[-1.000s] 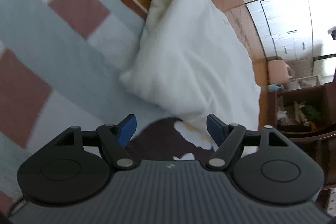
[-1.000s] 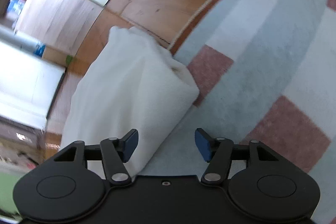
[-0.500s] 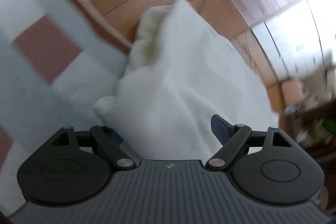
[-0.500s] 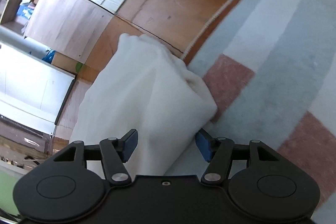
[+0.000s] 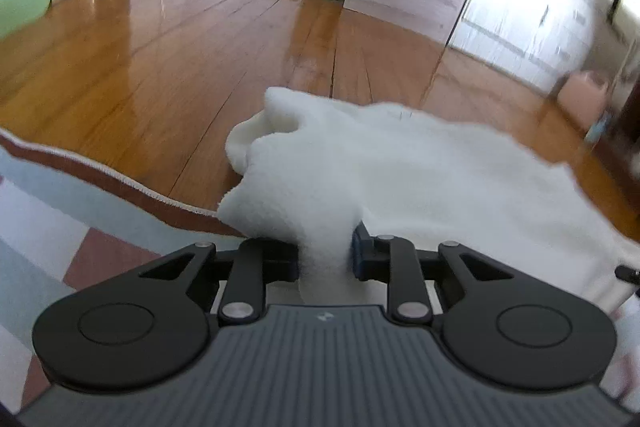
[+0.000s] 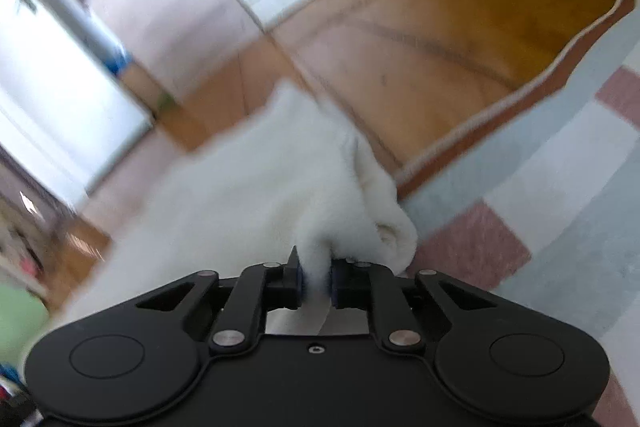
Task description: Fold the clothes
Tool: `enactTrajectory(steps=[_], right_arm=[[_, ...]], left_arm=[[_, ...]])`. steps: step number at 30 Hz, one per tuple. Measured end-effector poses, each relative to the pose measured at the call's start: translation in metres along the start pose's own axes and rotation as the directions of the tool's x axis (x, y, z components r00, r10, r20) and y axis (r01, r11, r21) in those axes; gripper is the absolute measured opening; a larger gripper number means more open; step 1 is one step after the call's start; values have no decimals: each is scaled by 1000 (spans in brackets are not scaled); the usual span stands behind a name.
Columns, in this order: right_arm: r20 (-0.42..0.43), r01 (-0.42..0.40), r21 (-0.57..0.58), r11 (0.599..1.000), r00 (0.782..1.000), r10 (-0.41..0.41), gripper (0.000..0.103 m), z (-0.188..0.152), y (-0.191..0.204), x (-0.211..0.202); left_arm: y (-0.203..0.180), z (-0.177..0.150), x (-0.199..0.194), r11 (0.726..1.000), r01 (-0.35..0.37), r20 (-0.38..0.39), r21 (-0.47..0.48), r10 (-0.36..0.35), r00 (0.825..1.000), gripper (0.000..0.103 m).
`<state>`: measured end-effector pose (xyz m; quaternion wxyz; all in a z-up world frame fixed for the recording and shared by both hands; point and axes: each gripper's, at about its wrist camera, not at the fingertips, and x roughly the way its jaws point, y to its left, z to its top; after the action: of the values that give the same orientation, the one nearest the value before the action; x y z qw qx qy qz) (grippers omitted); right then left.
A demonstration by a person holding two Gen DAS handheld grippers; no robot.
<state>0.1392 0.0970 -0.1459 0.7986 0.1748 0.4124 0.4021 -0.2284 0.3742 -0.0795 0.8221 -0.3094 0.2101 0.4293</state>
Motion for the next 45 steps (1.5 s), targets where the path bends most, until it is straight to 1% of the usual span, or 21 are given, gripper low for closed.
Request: enactTrajectory(steps=[2, 4, 6, 8, 11, 13, 17, 19, 21, 23, 25, 27, 30, 33, 35, 37, 38, 40, 41, 42, 45], right_arm=[[71, -55, 31, 998, 996, 52, 9, -5, 1, -43], [46, -23, 56, 998, 999, 20, 9, -26, -14, -66], [-44, 60, 42, 997, 997, -58, 9, -50, -36, -69], [-87, 113, 46, 993, 990, -109, 9, -69, -54, -65], [-65, 108, 119, 987, 993, -100, 10, -83, -67, -64], [-68, 117, 88, 989, 991, -111, 10, -76, -60, -58], [-96, 110, 79, 991, 990, -102, 13, -62, -58, -56], [-110, 111, 116, 987, 989, -99, 16, -67, -67, -60], [-125, 97, 172, 980, 989, -76, 29, -71, -74, -63], [-137, 81, 214, 973, 989, -52, 31, -73, -77, -67], [-140, 73, 242, 967, 989, -39, 36, -73, -80, -67], [-130, 53, 273, 961, 991, -18, 41, -74, -81, -68], [-118, 31, 311, 950, 993, 6, 52, -75, -82, -66], [-107, 28, 314, 949, 994, 6, 60, -78, -82, -58], [-106, 30, 315, 949, 994, 4, 61, -81, -83, -49], [-93, 31, 343, 939, 996, 1, 61, -83, -82, -42], [-86, 32, 358, 933, 996, -1, 63, -83, -81, -38], [-70, 16, 426, 905, 997, 15, 65, -80, -83, -32], [-63, 5, 450, 893, 998, 26, 55, -78, -84, -30], [-56, -5, 473, 881, 998, 36, 28, -75, -85, -28], [-53, 3, 337, 942, 999, 15, 22, -56, -63, -30]], left_arm=[[24, 6, -11, 991, 74, -48, -107, -79, 996, 22], [58, -6, -6, 957, 139, -169, -253, -186, 968, 23], [71, -29, 8, 963, 77, -317, -259, -160, 935, 24], [69, -39, 13, 967, 40, -356, -253, -131, 925, 24], [51, -32, 10, 991, 17, -341, -134, -63, 938, 27], [39, -26, 8, 999, 3, -325, -50, -19, 945, 28], [52, -19, -5, 999, -44, -292, -31, 33, 956, 35], [58, -13, -13, 995, -99, -252, -7, 94, 963, 41], [60, -9, -22, 986, -166, -199, 32, 169, 965, 41], [51, -8, -36, 964, -247, -102, 97, 256, 961, 39], [40, -5, -46, 967, -228, -18, 109, 232, 973, 40], [20, -6, -47, 980, -135, 16, 146, 134, 991, 41], [-29, -17, -30, 965, 30, -48, 261, -18, 999, 41], [-89, -36, -1, 910, 200, -211, 364, -128, 969, 41], [-125, -53, 21, 846, 296, -323, 442, -158, 933, 41], [-145, -67, 41, 812, 343, -377, 472, -165, 911, 42], [-151, -74, 52, 806, 363, -403, 467, -171, 899, 42], [-148, -82, 75, 842, 406, -474, 355, -212, 855, 40], [-144, -85, 82, 855, 419, -496, 305, -233, 837, 40], [-141, -85, 81, 858, 427, -496, 284, -250, 832, 40], [-131, -79, 86, 868, 452, -522, 207, -292, 801, 41]])
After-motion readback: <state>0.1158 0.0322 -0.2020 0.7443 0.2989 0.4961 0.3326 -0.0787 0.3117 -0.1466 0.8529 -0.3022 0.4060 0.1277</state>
